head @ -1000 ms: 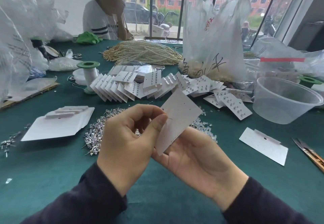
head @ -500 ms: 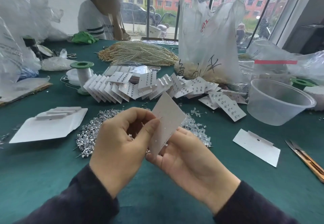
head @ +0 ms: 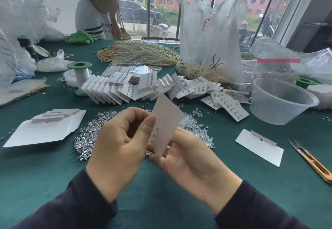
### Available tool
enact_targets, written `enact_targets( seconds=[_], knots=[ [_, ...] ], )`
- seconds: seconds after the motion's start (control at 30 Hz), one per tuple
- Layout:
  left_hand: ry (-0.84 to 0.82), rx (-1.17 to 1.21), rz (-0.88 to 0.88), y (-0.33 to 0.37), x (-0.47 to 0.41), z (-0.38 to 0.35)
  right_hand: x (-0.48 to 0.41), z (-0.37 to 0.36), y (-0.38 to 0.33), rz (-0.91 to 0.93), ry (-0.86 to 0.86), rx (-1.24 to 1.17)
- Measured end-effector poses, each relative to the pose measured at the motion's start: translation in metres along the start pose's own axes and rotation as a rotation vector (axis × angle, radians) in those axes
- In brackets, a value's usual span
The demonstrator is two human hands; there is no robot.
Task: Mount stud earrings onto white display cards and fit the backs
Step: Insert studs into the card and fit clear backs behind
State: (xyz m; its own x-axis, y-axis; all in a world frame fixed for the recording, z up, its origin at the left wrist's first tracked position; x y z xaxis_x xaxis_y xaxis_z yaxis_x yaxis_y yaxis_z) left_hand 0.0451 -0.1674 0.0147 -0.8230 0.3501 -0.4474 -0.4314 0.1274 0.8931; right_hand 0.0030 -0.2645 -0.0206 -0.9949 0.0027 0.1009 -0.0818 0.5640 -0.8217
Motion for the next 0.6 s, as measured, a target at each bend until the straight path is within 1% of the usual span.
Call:
enact_targets(
  seconds=[0.1,0.2,0.33,0.43,0.5,0.6],
  knots=[
    [0.001,-0.008,0.023,-0.004,0.0,-0.001,0.0,0.0,0.0,-0.002,0.007,-0.004],
    [0.014,-0.074,0.031,-0.007,0.0,-0.001,0.0,-0.001,0.003,-0.005,0.007,0.007],
    [0.016,-0.218,-0.002,-0.007,0.0,0.0,0.0,-0.003,0.002,0.01,0.012,0.019],
    [-0.008,-0.257,-0.028,-0.006,0.001,-0.002,-0.001,0.001,0.003,0.027,0.067,0.065],
    [-0.012,-0.351,-0.104,-0.004,0.001,-0.004,-0.001,0.003,0.005,0.047,0.096,0.062],
    [-0.01,-0.538,-0.279,0.003,0.006,-0.011,0.0,0.0,0.006,0.068,0.087,-0.025]
  ],
)
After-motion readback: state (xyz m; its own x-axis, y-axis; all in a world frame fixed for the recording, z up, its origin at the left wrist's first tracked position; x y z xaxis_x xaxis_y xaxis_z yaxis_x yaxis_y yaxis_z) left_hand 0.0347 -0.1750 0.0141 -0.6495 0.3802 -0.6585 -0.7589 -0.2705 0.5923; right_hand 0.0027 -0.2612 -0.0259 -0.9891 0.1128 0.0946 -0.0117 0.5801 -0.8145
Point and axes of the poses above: each hand's wrist, its own x-axis away from the middle knuckle, its own z-axis out of the back of the hand, y = z × x, the point moved 5 cm from there along -x, towards the middle knuckle, and after that the axes turned 5 degrees about x, right-handed, at the moved point
